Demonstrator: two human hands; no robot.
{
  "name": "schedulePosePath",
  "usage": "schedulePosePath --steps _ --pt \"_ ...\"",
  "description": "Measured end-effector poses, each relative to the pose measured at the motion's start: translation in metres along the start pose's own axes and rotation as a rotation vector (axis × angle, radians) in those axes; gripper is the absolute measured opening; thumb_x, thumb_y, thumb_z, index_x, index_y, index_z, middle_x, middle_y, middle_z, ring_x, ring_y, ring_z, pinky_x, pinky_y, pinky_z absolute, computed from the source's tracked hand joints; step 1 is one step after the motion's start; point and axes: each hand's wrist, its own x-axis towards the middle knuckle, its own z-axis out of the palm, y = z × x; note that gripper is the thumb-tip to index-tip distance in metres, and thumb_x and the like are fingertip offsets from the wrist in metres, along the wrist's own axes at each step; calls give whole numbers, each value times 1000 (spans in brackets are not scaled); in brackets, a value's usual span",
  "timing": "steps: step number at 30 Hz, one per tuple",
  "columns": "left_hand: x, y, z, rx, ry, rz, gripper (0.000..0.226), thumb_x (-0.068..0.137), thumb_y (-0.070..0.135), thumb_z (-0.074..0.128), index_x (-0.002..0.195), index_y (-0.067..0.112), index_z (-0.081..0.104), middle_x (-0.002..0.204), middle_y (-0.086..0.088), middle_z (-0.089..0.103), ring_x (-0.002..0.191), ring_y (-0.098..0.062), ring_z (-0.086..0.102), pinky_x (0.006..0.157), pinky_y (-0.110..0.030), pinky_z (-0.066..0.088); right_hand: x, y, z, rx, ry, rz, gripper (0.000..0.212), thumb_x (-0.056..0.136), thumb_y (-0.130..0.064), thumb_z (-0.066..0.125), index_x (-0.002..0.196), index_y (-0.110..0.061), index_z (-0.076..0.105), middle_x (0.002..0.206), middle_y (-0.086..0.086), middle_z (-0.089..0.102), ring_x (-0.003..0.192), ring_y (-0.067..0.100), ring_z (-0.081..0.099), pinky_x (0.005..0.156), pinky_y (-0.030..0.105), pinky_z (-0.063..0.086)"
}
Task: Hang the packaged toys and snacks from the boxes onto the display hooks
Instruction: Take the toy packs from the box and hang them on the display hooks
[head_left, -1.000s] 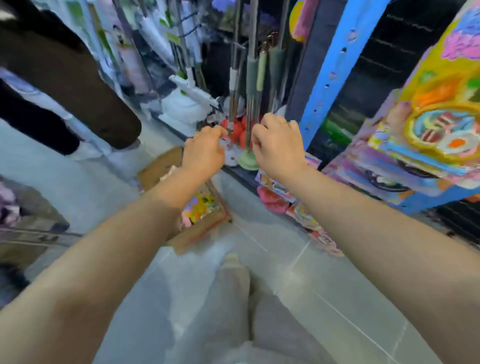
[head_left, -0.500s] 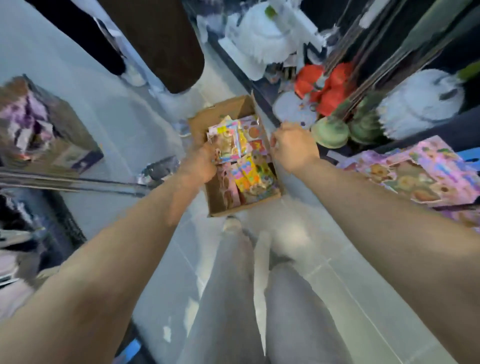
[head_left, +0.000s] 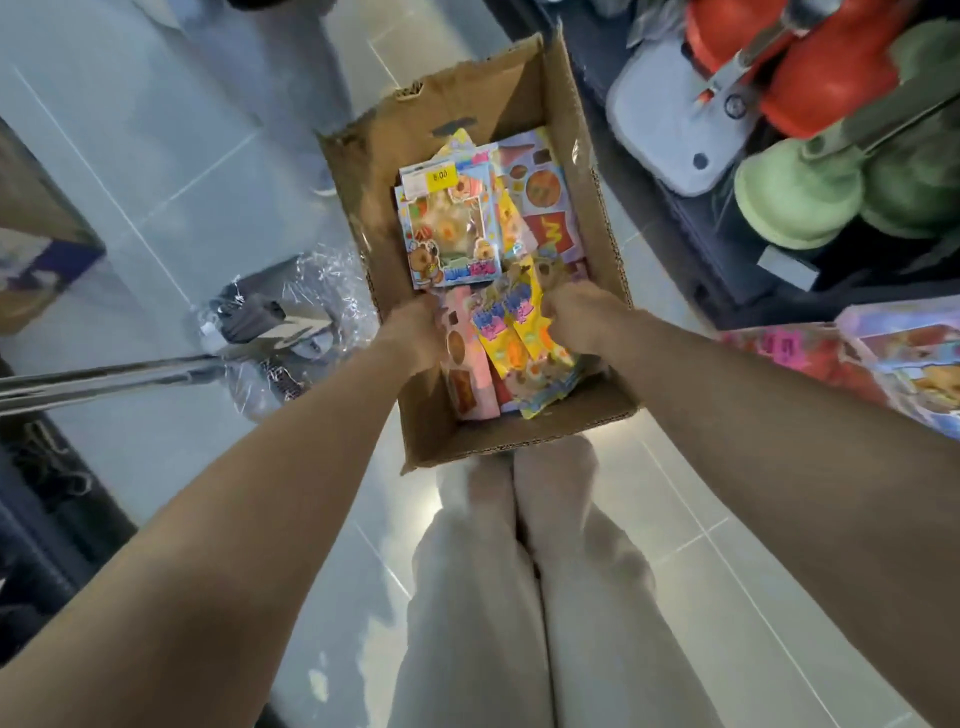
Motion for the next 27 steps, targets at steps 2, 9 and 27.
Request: schedulePosePath --steps 2,9,27 --pt "32 0 18 -1 -23 -13 42 93 8 48 135 11 43 134 -10 51 117 -25 53 87 -29 44 32 2 12 -6 -20 16 35 92 -12 49 127 -9 54 128 15 53 112 31 55 87 33 50" --pt "126 11 53 -25 13 120 48 89 1 47 137 8 43 136 -16 51 124 -32 49 99 -35 44 128 3 22 -65 81 -17 44 90 -1 48 134 -4 46 134 18 49 123 34 50 92 38 47" --pt "46 37 -18 -46 -33 38 17 82 -6 43 80 7 53 80 -22 52 82 -30 52 62 -33 38 55 3 -37 -437 -89 -210 14 87 0 51 91 -6 63 75 7 48 112 31 55 95 42 41"
